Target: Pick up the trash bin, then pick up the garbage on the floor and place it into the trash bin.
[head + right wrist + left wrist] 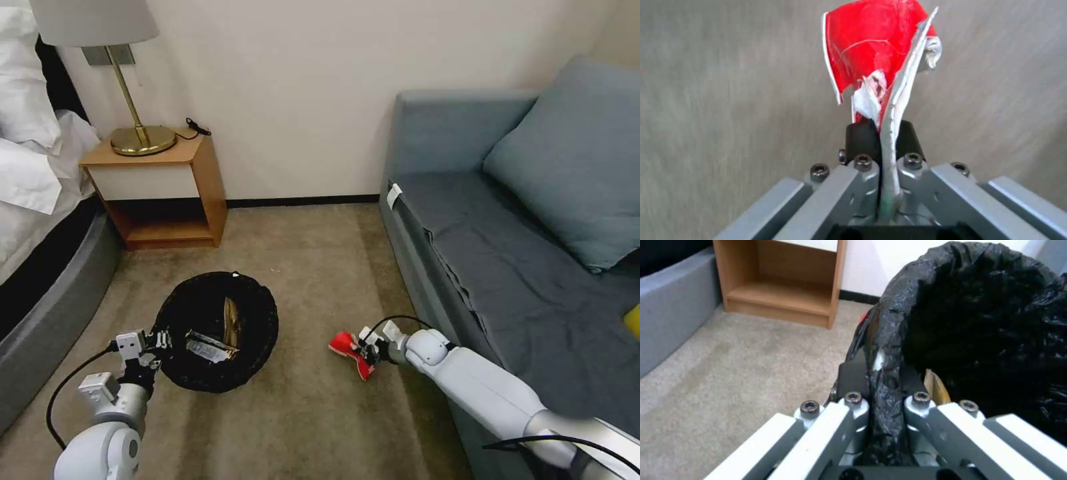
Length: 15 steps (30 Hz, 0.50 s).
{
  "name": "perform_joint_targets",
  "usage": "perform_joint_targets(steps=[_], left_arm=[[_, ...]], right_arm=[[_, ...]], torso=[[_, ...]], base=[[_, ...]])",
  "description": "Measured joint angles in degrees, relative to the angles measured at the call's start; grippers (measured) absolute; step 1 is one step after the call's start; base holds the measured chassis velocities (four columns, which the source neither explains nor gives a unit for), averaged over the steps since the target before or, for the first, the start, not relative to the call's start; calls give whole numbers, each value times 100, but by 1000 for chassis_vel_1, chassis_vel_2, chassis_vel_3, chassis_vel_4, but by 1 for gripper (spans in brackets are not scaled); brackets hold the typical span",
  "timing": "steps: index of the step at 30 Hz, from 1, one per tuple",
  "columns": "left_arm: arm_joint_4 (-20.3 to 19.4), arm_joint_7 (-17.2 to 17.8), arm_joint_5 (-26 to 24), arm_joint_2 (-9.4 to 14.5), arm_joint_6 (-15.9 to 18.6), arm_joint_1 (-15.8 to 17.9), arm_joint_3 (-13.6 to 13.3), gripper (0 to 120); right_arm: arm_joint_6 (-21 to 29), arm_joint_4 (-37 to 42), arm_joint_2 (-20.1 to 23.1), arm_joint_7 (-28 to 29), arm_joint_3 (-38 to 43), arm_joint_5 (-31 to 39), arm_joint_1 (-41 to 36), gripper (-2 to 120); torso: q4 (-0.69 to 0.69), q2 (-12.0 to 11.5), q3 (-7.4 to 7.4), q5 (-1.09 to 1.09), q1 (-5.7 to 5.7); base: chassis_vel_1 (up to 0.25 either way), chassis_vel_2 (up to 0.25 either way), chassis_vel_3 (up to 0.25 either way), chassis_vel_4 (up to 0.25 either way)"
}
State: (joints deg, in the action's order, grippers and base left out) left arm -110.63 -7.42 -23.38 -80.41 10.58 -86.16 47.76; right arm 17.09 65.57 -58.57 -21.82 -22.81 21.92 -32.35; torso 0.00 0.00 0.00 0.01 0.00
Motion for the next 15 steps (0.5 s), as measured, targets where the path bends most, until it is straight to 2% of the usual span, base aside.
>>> perform_joint_targets(steps=[2, 3, 6, 8, 10, 12, 15], left_arm=[[18, -2, -6, -4, 0, -14, -17, 4], [18, -2, -6, -4, 0, -14, -17, 4], [66, -20, 21, 7, -15, -30, -38, 4], [80, -24, 28, 10, -20, -31, -41, 4], [148, -47, 54, 17, -55, -31, -60, 4], [164, -49, 64, 19, -62, -31, -65, 4], [257, -76, 170, 31, -92, -34, -127, 4]], right_arm=[[-70, 771, 270, 42, 312, -22, -32, 0], [-70, 771, 270, 42, 312, -22, -32, 0], [-85, 1720, 616, 235, 561, 48, -12, 0], [-89, 1903, 680, 284, 610, 77, -10, 0], [-149, 2525, 837, 367, 803, 236, -37, 0], [-164, 2653, 864, 387, 833, 277, -43, 0], [-260, 3589, 1081, 575, 948, 606, -58, 0]], torso=[[-1, 0, 0, -2, 0], [-1, 0, 0, -2, 0], [1, 0, 0, -2, 0], [0, 0, 0, -2, 0], [0, 0, 0, -1, 0], [0, 0, 0, -1, 0], [1, 0, -1, -1, 0]], base=[[0, 0, 0, 0], [0, 0, 0, 0], [0, 0, 0, 0], [0, 0, 0, 0], [0, 0, 0, 0], [0, 0, 0, 0], [0, 0, 0, 0]])
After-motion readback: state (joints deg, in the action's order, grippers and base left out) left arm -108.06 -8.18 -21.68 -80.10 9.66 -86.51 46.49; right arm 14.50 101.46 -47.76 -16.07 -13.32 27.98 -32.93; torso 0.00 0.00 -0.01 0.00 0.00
